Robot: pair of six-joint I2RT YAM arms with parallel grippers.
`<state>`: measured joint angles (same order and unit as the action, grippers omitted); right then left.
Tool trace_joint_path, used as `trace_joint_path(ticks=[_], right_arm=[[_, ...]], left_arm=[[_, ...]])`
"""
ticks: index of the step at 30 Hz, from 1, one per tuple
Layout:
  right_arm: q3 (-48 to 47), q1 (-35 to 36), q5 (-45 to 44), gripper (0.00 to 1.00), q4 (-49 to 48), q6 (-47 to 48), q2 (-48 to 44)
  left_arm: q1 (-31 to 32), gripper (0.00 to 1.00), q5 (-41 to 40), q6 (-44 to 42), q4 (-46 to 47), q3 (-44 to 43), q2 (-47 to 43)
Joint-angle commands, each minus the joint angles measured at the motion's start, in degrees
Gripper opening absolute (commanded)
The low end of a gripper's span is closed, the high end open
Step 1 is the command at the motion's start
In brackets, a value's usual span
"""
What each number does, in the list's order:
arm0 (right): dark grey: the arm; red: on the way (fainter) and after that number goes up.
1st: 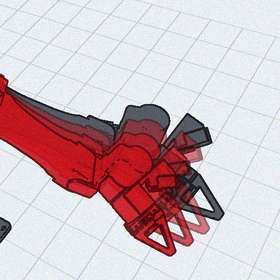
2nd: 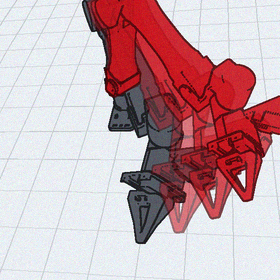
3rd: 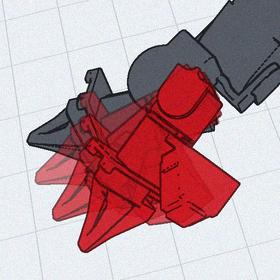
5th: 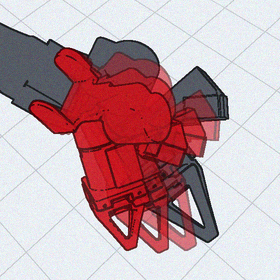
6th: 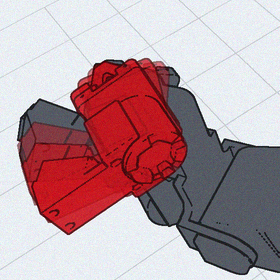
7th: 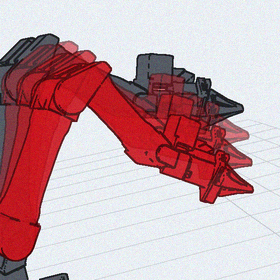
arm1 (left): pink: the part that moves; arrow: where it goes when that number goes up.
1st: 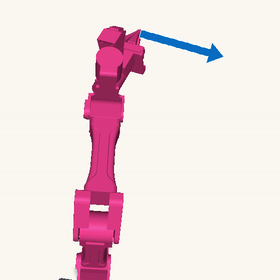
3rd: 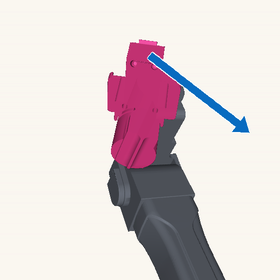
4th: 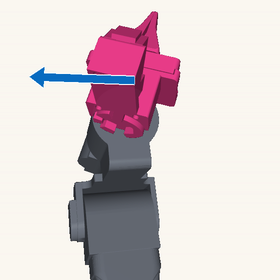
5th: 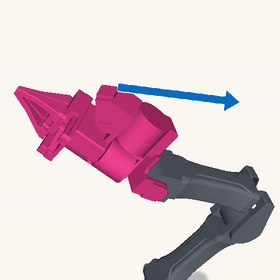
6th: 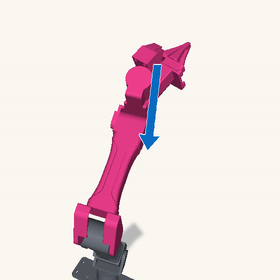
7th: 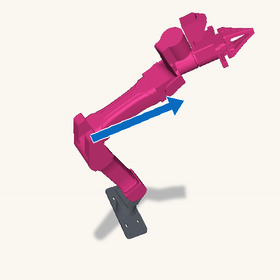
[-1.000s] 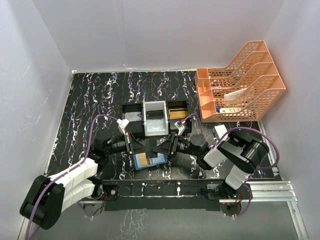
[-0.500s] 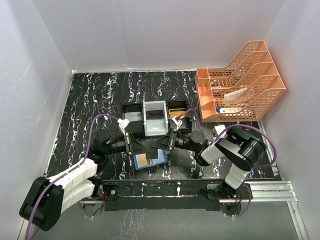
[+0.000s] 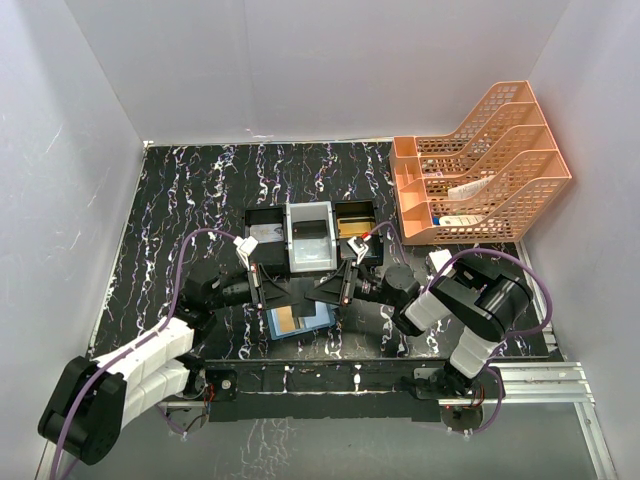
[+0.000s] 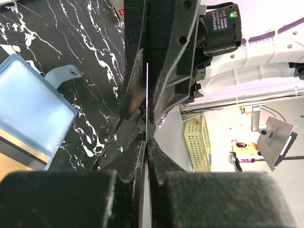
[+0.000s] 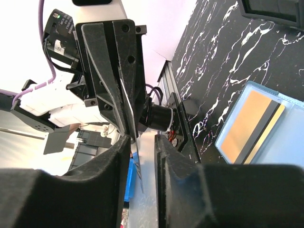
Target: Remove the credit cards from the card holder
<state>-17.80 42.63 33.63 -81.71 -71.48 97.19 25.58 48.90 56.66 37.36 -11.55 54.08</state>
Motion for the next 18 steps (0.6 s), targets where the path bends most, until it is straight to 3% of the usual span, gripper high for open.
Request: trace_joint_path(ticks=[1,7,10,15,18], right_arm=[[0.83,-0.13,0.99,0.22,-6.4,0.49,-0.48],[0.38,-0.13,1.66,0.01,-6.66,0.47,-1.35],[0.5,-0.16,1.53,0.0,-6.5,0.42,-2.44],[1.02,-0.14,-0.89,0.0,-0.9,2.84,-6.08],[0.85,-0.18,-2.7,0.0,5.71,5.61,-9.24]], left_arm=[[-0.42,0.0,0.09,0.27,2.53,-0.4,-1.84],[-0.41,0.0,0.24,0.19,2.51,-0.57,-1.65],[-0.45,0.0,-0.13,-0.03,1.41,-0.87,-1.66],[-0.45,0.28,-3.63,-2.82,-6.1,-2.5,-3.42],[-0.44,0.56,-6.52,-4.84,-11.83,-3.64,-5.29]])
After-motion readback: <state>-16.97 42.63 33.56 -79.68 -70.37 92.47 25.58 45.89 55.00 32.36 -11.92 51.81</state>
